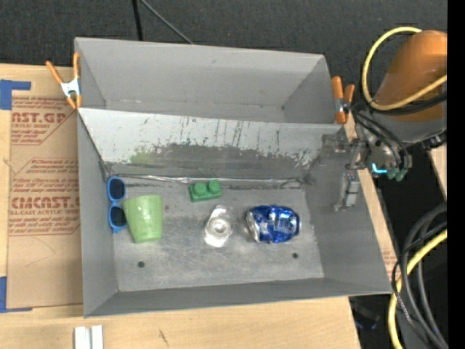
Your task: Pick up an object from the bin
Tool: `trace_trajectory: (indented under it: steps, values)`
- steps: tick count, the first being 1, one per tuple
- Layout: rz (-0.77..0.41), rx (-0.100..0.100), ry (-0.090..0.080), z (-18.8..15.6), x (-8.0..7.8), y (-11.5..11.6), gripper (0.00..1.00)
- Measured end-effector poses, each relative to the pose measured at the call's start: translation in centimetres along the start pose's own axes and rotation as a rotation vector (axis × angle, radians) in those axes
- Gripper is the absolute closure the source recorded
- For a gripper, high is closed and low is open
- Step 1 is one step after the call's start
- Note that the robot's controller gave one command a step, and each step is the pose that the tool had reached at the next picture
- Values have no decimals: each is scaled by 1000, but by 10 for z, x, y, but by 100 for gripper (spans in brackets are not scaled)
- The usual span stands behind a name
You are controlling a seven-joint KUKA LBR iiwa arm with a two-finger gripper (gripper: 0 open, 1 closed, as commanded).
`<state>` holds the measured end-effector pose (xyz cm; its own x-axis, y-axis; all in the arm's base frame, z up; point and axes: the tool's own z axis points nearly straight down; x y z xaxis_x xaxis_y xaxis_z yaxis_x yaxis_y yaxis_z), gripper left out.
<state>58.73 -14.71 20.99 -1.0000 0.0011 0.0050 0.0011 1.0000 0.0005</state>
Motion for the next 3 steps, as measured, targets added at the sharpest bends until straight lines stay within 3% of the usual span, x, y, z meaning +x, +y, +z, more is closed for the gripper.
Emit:
trace_trajectory:
  steps: [1, 2, 3]
  values:
    - [95, -2, 2, 111, 8, 29, 0]
    - [217, -1, -5, 123, 17, 48, 0]
    - [270, -3, -3, 142, 27, 108, 0]
